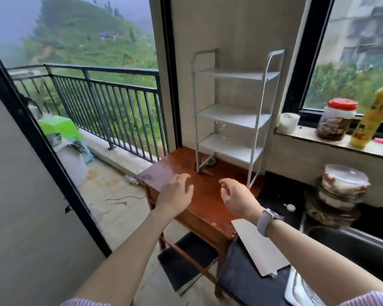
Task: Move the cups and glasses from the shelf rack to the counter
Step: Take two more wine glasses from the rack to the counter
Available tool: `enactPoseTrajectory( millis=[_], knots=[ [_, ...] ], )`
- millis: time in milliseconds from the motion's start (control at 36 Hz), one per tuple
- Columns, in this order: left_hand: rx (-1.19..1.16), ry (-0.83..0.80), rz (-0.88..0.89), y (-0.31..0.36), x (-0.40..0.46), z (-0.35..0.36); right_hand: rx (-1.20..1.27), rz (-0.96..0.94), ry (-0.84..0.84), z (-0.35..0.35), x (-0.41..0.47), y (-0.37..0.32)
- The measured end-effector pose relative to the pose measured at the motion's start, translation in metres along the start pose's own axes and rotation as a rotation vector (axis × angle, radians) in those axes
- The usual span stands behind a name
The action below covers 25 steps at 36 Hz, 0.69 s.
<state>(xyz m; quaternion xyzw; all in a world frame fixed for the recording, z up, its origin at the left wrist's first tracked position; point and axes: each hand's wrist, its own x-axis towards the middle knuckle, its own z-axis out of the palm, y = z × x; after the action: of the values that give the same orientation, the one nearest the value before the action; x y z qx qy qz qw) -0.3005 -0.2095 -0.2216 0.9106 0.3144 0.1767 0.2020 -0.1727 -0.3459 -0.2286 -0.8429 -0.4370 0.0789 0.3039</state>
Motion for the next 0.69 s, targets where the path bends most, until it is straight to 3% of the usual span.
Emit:
enactPoseTrajectory(
  millis=[278,500,694],
  knots=[
    [-0.238,-0.088,0.075,-0.047,0.162,0.074,0.175,0.219,0.229,0.044,0.139,0.042],
    [-0.335,-0.119,0.177,-0.046,0.273,0.116,0.385,0.463,0.425,0.055,0.227,0.076],
    [-0.463,-0.069,0.195,-0.022,0.344,0.157,0.319,0.563,0.595,0.055,0.29,0.112]
  ],
)
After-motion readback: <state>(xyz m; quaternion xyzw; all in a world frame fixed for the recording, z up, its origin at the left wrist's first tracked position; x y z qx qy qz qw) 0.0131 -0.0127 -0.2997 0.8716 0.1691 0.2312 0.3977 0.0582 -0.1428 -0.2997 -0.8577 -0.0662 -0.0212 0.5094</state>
